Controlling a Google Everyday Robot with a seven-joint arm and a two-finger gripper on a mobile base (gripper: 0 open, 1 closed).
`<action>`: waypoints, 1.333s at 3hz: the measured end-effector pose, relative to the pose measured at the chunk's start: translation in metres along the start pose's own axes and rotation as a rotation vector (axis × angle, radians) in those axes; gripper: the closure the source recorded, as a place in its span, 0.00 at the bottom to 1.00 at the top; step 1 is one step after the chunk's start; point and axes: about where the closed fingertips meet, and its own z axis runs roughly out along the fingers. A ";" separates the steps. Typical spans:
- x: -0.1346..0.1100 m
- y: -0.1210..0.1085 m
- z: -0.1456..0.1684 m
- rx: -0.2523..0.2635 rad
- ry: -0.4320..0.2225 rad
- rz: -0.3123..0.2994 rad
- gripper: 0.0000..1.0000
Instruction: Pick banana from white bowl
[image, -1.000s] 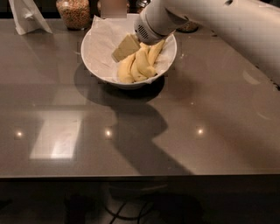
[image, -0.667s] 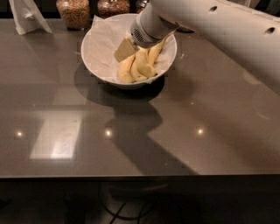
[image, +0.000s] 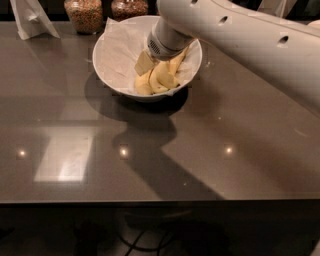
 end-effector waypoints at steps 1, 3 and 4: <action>0.012 -0.008 -0.002 0.082 0.054 -0.033 0.28; 0.033 -0.017 -0.008 0.164 0.126 -0.056 0.34; 0.041 -0.015 -0.005 0.170 0.148 -0.057 0.39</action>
Offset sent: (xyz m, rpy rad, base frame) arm -0.0119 -0.0421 -0.0073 -0.2387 -0.0332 -0.1008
